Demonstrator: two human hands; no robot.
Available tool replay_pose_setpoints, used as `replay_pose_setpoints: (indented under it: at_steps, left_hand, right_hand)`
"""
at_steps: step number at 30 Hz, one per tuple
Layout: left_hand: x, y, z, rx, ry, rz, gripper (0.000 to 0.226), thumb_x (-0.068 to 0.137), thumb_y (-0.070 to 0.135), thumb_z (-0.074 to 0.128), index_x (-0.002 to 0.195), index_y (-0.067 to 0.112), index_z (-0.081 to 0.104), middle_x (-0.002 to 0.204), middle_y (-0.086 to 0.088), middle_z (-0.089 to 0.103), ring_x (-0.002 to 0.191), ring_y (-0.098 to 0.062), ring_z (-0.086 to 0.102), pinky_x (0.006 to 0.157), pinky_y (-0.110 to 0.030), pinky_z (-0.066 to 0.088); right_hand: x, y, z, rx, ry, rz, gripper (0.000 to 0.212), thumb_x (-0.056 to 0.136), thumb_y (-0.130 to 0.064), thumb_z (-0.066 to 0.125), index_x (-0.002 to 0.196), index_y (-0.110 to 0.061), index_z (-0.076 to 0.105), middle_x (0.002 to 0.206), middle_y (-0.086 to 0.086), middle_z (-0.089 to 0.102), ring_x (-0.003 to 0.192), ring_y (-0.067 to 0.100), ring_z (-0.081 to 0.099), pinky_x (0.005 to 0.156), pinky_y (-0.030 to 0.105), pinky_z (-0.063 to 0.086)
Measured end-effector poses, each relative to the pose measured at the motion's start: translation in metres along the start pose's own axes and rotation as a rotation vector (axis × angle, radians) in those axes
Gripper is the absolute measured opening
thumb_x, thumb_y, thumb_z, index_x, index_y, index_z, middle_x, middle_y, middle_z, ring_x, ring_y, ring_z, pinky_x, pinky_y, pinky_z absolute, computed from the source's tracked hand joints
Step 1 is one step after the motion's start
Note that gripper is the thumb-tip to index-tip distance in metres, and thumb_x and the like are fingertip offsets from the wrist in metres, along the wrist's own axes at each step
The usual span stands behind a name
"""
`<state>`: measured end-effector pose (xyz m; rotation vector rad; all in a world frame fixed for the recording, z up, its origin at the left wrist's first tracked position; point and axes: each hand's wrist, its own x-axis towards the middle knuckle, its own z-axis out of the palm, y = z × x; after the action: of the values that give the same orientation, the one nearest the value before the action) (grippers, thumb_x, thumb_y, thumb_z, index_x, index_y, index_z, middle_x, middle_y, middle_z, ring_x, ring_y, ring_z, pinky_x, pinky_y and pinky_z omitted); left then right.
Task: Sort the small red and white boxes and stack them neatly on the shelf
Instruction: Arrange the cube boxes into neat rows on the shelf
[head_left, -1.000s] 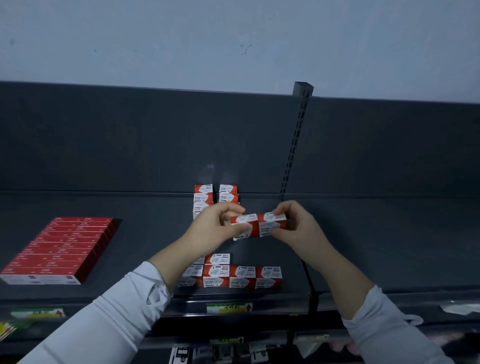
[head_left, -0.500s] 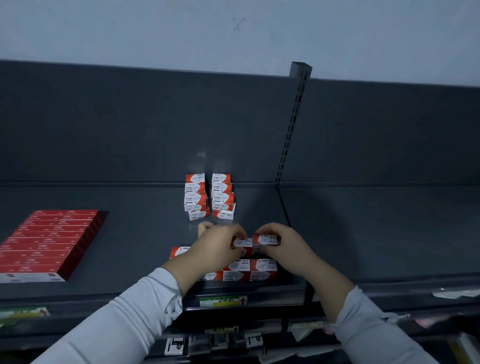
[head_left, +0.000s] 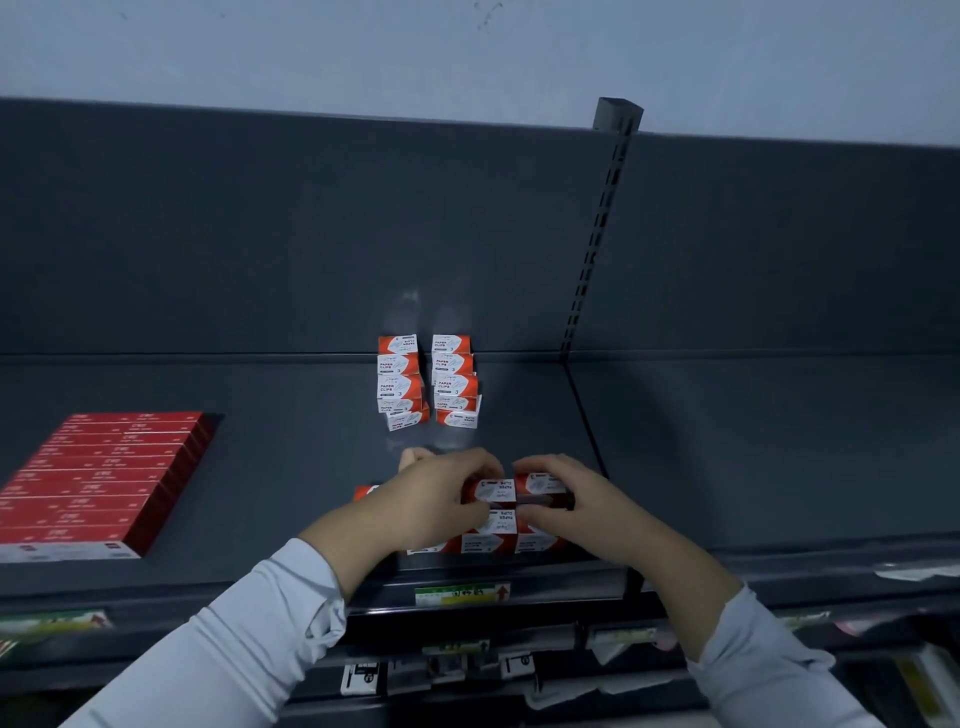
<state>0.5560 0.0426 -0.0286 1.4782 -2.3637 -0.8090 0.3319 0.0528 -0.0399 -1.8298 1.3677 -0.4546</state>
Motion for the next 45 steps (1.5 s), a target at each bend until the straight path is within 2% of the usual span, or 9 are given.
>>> replay_pose_setpoints:
  at_steps: [2, 5, 12, 16, 21, 26, 34, 39, 45]
  left_hand:
    - [-0.006, -0.006, -0.003, 0.004, -0.005, 0.027, 0.032, 0.087, 0.041, 0.060, 0.118, 0.045, 0.051, 0.104, 0.026, 0.061, 0.104, 0.007, 0.047, 0.102, -0.025, 0.017]
    - [-0.018, -0.020, -0.014, 0.029, 0.036, 0.037, 0.051, 0.080, 0.058, 0.063, 0.127, 0.045, 0.048, 0.123, 0.035, 0.052, 0.115, 0.017, 0.039, 0.107, -0.027, 0.009]
    - [-0.047, -0.060, -0.025, 0.131, 0.050, 0.007, 0.097, 0.055, 0.086, 0.058, 0.140, 0.047, 0.034, 0.131, 0.036, 0.035, 0.125, 0.009, 0.029, 0.106, -0.025, 0.001]
    - [-0.050, -0.072, -0.009, 0.076, 0.053, 0.007, 0.095, 0.058, 0.083, 0.053, 0.143, 0.046, 0.033, 0.137, 0.029, 0.043, 0.129, 0.002, 0.037, 0.108, -0.028, 0.013]
    - [-0.049, -0.076, 0.003, 0.002, 0.107, 0.020, 0.079, 0.072, 0.059, 0.074, 0.142, 0.039, 0.040, 0.130, 0.022, 0.050, 0.123, -0.004, 0.044, 0.107, -0.031, 0.029]
    - [-0.046, -0.081, 0.006, -0.082, 0.122, 0.030, 0.070, 0.070, 0.048, 0.081, 0.132, 0.044, 0.048, 0.118, 0.025, 0.055, 0.113, -0.002, 0.050, 0.102, -0.031, 0.040]
    - [-0.043, -0.086, 0.006, -0.096, 0.113, 0.046, 0.064, 0.068, 0.044, 0.084, 0.124, 0.042, 0.054, 0.117, 0.023, 0.058, 0.110, 0.000, 0.052, 0.097, -0.023, 0.041]
    - [-0.043, -0.084, 0.007, -0.075, 0.115, 0.047, 0.065, 0.069, 0.046, 0.082, 0.126, 0.039, 0.053, 0.118, 0.022, 0.057, 0.111, -0.002, 0.051, 0.098, -0.024, 0.040]
    - [-0.046, -0.079, 0.008, -0.015, 0.141, 0.058, 0.062, 0.073, 0.046, 0.078, 0.128, 0.036, 0.051, 0.115, 0.020, 0.054, 0.108, -0.004, 0.049, 0.097, -0.023, 0.036]
  right_hand:
    - [0.000, -0.001, 0.002, -0.031, -0.021, -0.005, 0.049, 0.085, -0.043, 0.071, 0.128, -0.045, 0.049, 0.120, -0.025, 0.047, 0.114, -0.004, 0.049, 0.098, 0.024, 0.046]
    - [-0.001, -0.002, 0.005, -0.043, -0.037, -0.004, 0.056, 0.080, -0.048, 0.074, 0.127, -0.051, 0.045, 0.122, -0.028, 0.043, 0.118, -0.003, 0.044, 0.103, 0.030, 0.045]
    - [-0.001, -0.004, 0.013, -0.224, -0.042, -0.060, 0.090, 0.070, -0.058, 0.079, 0.145, -0.049, 0.029, 0.148, -0.029, 0.025, 0.138, -0.001, 0.014, 0.117, 0.036, 0.021]
    - [0.003, -0.003, 0.021, -0.351, -0.021, -0.098, 0.092, 0.071, -0.063, 0.074, 0.148, -0.045, 0.026, 0.151, -0.028, 0.021, 0.138, 0.001, 0.007, 0.119, 0.041, 0.014]
    - [0.003, 0.000, 0.027, -0.300, 0.050, -0.137, 0.071, 0.074, -0.056, 0.076, 0.136, -0.046, 0.043, 0.133, -0.030, 0.042, 0.126, 0.000, 0.024, 0.113, 0.043, 0.027]
    - [0.002, 0.001, 0.032, -0.308, 0.090, -0.147, 0.069, 0.077, -0.054, 0.074, 0.138, -0.042, 0.043, 0.127, -0.029, 0.046, 0.117, 0.001, 0.030, 0.109, 0.040, 0.031]
    - [0.004, 0.001, 0.029, -0.440, 0.069, -0.188, 0.075, 0.079, -0.058, 0.070, 0.143, -0.042, 0.038, 0.134, -0.023, 0.048, 0.115, -0.001, 0.034, 0.106, 0.029, 0.024]
    - [0.009, -0.003, 0.030, -0.484, 0.020, -0.174, 0.078, 0.078, -0.060, 0.070, 0.143, -0.033, 0.037, 0.131, -0.013, 0.049, 0.116, 0.005, 0.038, 0.104, 0.025, 0.034]
    - [0.010, -0.001, 0.031, -0.551, 0.032, -0.189, 0.075, 0.081, -0.062, 0.065, 0.143, -0.032, 0.036, 0.135, -0.011, 0.048, 0.114, 0.005, 0.036, 0.098, 0.020, 0.031]
